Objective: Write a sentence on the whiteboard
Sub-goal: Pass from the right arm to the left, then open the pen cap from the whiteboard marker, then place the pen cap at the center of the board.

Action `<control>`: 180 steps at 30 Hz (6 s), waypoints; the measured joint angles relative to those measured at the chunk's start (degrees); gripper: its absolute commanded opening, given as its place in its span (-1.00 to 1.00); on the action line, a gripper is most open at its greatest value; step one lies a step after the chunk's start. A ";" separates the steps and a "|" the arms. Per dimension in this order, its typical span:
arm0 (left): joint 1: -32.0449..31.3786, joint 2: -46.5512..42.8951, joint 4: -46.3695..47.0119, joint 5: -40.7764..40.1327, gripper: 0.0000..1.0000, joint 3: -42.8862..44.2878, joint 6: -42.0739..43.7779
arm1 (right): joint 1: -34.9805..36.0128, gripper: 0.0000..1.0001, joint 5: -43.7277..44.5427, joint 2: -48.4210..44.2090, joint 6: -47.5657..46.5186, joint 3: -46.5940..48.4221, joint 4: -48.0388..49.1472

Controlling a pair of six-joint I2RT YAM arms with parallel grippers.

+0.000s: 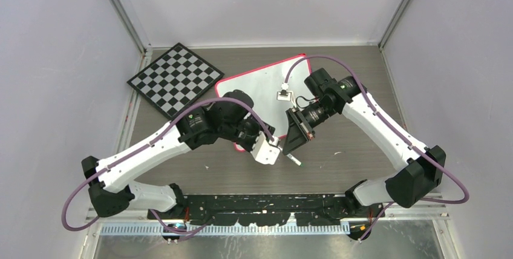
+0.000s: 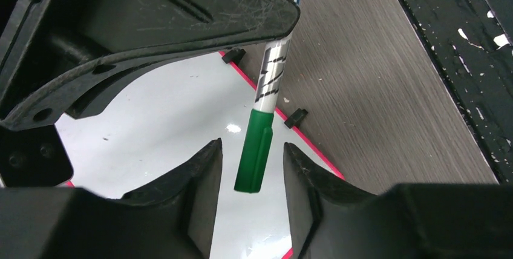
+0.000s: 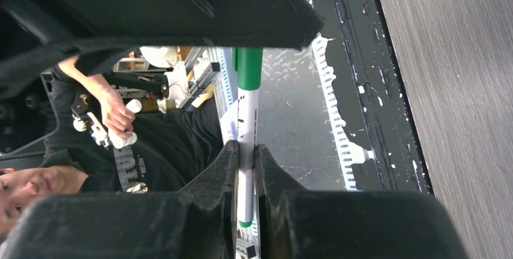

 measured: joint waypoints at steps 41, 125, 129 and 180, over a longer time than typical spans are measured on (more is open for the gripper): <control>20.31 9.62 -6.75 25.83 -1.00 11.85 -39.41 | -3.82 0.47 4.61 1.18 14.23 7.39 16.22; 25.29 11.47 -10.97 30.27 -1.00 8.17 -36.00 | -7.89 -0.99 5.07 1.62 11.50 9.09 13.66; 33.18 9.66 -13.92 29.44 -1.00 4.22 -32.48 | -17.31 -0.99 4.66 1.64 6.58 9.68 8.09; 57.02 6.29 9.53 -2.62 -0.01 -38.69 -6.62 | -21.00 -1.00 10.49 -2.10 5.18 -3.65 11.87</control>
